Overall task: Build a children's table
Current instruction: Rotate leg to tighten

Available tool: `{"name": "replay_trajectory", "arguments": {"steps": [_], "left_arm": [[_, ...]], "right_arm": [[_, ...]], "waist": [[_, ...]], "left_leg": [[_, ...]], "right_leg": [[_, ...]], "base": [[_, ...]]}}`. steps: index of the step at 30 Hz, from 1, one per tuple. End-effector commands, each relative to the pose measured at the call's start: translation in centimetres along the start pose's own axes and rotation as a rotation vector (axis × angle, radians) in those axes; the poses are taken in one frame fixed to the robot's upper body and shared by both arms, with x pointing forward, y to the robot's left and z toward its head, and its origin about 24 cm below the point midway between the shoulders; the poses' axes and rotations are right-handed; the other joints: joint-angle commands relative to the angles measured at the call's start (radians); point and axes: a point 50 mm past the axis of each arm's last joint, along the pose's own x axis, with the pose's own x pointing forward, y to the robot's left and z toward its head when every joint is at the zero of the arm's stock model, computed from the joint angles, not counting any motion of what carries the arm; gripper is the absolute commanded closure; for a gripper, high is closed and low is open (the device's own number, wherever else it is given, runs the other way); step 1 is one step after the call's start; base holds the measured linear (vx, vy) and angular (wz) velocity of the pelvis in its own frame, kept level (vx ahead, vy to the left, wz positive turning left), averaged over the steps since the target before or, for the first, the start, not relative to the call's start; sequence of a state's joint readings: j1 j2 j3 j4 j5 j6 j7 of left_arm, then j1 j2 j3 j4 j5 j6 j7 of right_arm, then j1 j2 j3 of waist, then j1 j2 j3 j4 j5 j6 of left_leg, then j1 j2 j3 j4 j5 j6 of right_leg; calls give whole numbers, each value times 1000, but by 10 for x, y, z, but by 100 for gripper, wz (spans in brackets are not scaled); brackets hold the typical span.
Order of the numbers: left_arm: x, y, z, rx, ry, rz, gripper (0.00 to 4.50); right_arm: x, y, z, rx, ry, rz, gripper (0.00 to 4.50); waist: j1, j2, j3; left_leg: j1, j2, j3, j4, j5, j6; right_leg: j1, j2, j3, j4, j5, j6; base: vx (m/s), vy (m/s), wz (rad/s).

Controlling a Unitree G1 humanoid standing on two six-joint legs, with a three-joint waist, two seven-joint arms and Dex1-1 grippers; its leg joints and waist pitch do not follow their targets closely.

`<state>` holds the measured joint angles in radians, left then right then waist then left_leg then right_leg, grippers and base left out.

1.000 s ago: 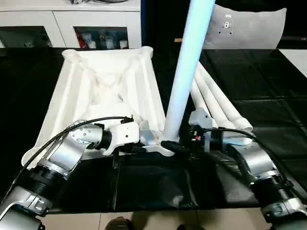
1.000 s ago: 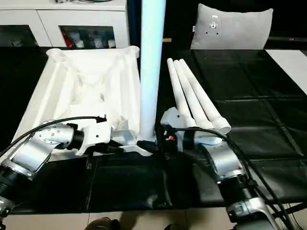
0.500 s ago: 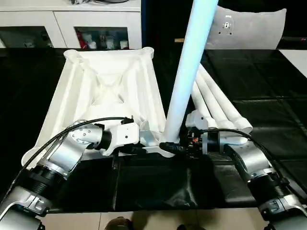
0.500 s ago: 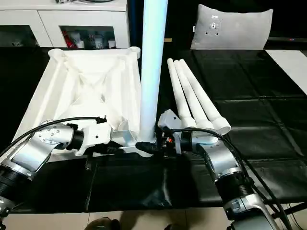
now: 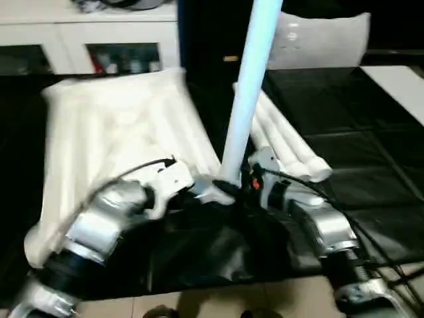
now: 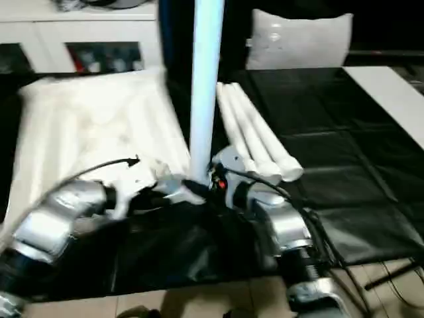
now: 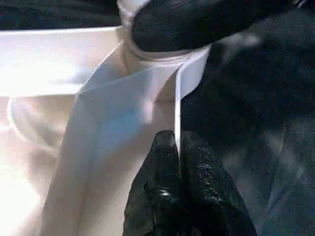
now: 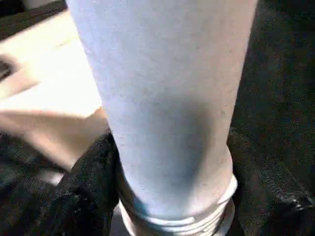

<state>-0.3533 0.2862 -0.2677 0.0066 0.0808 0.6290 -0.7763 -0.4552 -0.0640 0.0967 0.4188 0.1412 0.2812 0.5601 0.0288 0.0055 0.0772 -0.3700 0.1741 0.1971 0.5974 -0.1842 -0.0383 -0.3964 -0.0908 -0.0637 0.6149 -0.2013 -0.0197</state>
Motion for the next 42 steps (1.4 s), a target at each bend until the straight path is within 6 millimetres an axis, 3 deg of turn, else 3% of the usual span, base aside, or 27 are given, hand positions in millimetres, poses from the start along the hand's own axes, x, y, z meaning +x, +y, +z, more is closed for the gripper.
{"name": "replay_trajectory", "arguments": {"steps": [1,2,5,6,13,17,23,28,32,36,42], "left_arm": [[13,-23,25,16,-91,-47,450],[22,-33,34,-10,-109,-21,450],[29,-37,40,5,-108,21,450],[29,-37,40,11,-104,27,450],[21,-19,30,66,-37,102,450],[12,-4,17,107,-4,107,450],[4,5,5,144,40,56,450],[-4,10,-4,188,78,-13,450],[-11,15,-10,226,109,-68,450],[-17,19,-13,280,128,-136,450],[-27,23,-18,356,178,-247,450]], "right_arm": [[22,33,-9,87,38,84,177],[27,35,-11,106,52,26,177],[29,37,-12,94,61,17,177],[29,37,-12,95,60,20,142],[21,29,-12,87,29,8,62],[8,14,0,51,-47,14,32],[-13,2,9,-8,-64,104,7],[-30,-11,12,-85,-27,167,7],[-41,-19,16,-155,4,215,7],[-48,-22,23,-226,24,280,7],[-54,-23,29,-325,66,386,7]], "waist": [[5,2,-51],[5,1,-52],[6,-4,-49],[8,-2,-50],[8,2,-51],[11,2,-54],[18,6,-61],[22,6,-68],[24,8,-67],[23,5,-61],[28,7,-65]], "left_leg": [[13,54,-39,-89,-333,-28],[16,53,-39,-88,-339,-27],[15,54,-40,-91,-348,-19],[18,53,-39,-90,-353,-18],[14,54,-40,-94,-363,-17],[13,53,-39,-95,-347,-9],[10,54,-34,-91,-267,9],[4,54,-29,-79,-154,52],[4,55,-29,-78,-160,62],[7,56,-29,-83,-226,41],[10,58,-28,-81,-206,34]], "right_leg": [[29,-65,48,-100,-427,-157],[28,-66,48,-103,-440,-150],[23,-60,48,-108,-435,-127],[21,-60,47,-109,-434,-123],[21,-60,48,-105,-383,-128],[23,-60,50,-105,-361,-130],[30,-56,50,-90,-224,-174],[39,-55,48,-67,-37,-237],[42,-56,46,-68,-57,-250],[39,-58,48,-77,-160,-233],[37,-58,50,-70,-122,-244]], "base": [[0,0,0],[0,0,0],[0,0,0],[0,0,0],[0,0,0],[0,0,0],[0,0,0],[0,0,0],[0,0,0],[0,0,0],[0,0,0]]}}
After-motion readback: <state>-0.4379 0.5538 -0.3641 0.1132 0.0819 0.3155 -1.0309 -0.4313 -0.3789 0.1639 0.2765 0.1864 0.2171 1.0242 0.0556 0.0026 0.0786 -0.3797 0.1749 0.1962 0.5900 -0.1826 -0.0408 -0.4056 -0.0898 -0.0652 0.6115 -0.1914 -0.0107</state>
